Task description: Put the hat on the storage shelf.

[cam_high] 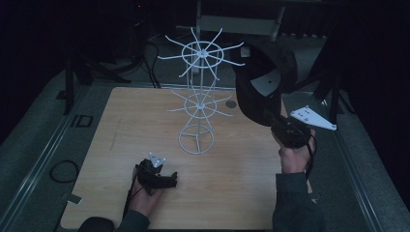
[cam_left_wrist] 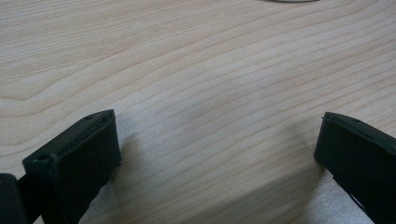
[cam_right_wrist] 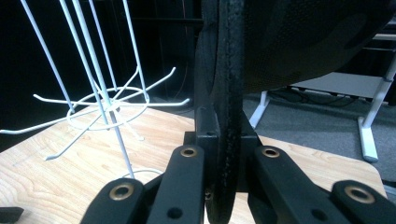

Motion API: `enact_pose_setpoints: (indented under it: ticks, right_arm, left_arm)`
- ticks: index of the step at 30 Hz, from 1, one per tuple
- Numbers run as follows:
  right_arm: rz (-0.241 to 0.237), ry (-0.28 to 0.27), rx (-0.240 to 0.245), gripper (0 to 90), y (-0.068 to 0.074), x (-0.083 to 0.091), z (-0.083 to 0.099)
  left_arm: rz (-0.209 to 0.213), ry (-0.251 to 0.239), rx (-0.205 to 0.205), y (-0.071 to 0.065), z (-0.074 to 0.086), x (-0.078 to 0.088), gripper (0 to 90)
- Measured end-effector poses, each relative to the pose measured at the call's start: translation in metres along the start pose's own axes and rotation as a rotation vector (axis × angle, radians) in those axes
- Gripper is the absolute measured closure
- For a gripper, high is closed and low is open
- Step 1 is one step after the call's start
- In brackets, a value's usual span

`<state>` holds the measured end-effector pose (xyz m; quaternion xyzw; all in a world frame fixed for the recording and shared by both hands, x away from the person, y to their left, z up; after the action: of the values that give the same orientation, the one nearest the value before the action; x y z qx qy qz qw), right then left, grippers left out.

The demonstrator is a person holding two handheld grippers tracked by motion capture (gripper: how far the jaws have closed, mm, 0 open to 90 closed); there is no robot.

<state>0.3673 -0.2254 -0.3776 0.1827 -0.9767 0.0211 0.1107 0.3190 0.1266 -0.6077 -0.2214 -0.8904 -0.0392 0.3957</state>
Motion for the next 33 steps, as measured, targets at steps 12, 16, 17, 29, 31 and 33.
enact_pose_setpoints:
  ticks: [12,16,17,29,31,33]
  right_arm:
    - [0.001,-0.011,0.024,86.5,0.006,0.003,-0.002]
    - [0.003,-0.009,0.038,86.5,0.008,0.002,-0.002]
    - [0.002,-0.011,0.039,86.5,0.009,0.003,-0.002]
    - [0.001,-0.015,0.066,86.5,0.019,0.003,0.004]
    - [0.001,-0.014,0.071,86.5,0.021,0.003,0.006]
    - [0.002,-0.015,0.074,86.5,0.021,0.002,0.006]
  left_arm:
    - [0.001,-0.001,0.001,0.000,0.000,0.000,0.1]
    - [0.001,-0.001,0.002,0.000,0.000,0.000,0.1]
    - [0.000,-0.002,0.002,0.000,0.000,0.000,0.1]
    - [0.000,-0.002,0.003,0.000,0.000,0.000,0.1]
    - [0.000,-0.002,0.003,0.000,0.000,0.000,0.1]
    - [0.000,-0.002,0.003,0.000,0.000,0.000,0.2]
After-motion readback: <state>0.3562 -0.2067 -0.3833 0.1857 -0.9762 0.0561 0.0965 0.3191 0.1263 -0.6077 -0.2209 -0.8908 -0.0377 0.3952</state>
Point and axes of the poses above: each handheld gripper's, and its own axes: x roughly backward along the jaws, z roughly out of its underside, y roughly to its left, the point moved 5 cm from there along -x, roughly forward along the jaws, and after that the axes turned 8 degrees about z, right-handed, at the moved point
